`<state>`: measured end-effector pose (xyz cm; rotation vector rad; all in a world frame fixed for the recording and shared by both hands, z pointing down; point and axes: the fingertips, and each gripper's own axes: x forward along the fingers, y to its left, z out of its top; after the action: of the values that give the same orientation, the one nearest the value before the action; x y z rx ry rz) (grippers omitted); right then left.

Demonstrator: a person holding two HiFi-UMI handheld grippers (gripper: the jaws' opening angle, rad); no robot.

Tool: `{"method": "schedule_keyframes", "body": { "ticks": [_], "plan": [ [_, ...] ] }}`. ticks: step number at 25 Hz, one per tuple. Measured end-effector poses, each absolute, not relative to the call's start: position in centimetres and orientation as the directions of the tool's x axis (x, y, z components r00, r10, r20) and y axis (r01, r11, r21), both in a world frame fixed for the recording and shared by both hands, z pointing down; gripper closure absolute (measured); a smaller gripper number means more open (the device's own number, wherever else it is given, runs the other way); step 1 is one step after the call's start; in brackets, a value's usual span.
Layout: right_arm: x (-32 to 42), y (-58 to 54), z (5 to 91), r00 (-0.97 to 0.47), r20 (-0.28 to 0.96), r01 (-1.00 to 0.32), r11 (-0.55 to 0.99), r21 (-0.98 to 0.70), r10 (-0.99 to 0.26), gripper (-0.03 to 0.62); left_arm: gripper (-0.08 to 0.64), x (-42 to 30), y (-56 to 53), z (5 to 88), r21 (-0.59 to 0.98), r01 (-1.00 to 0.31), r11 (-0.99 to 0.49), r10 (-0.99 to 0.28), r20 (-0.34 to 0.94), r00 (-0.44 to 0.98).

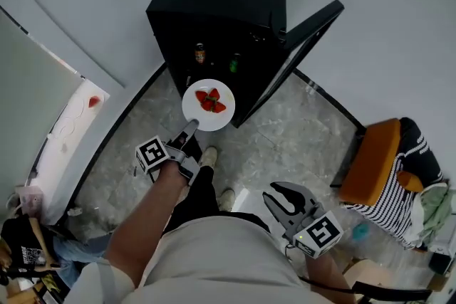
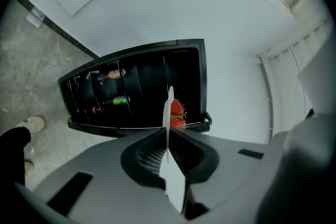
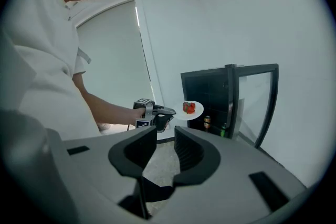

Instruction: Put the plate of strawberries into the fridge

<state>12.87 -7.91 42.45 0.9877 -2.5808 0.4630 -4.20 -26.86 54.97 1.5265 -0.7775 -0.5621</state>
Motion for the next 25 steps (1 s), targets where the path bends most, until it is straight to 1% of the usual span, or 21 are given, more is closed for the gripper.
{"method": "schedule_keyframes", "body": {
  "ticks": [4,11,18,25],
  "plan": [
    [13.7,-11.9,42.0,-0.662,0.421,-0.734,0.648,-0.200,-0.620,0.479,0.535,-4.2,-33.1,57.9,0.985,-0.172,0.018,-0.757,0.126,0.641],
    [14.4,-16.9,41.7,-0.586,0.479,-0.792,0.587,-0.168,-0.653,0.479,0.535,-2.6,-42.3,62.8,0.980,-0.188,0.060,-0.744,0.169,0.647],
    [15.8,-19.4,42.2,-0.508,0.521,-0.854,0.480,-0.201,-0.686,0.479,0.535,-1.3,-48.7,67.5,0.970,-0.213,0.120,-0.734,0.231,0.639],
    [16.3,-20.5,42.2,-0.453,0.545,-0.888,0.413,-0.204,-0.705,0.479,0.535,-0.8,-52.2,70.5,0.951,-0.266,0.160,-0.719,0.297,0.628]
  ]
}}
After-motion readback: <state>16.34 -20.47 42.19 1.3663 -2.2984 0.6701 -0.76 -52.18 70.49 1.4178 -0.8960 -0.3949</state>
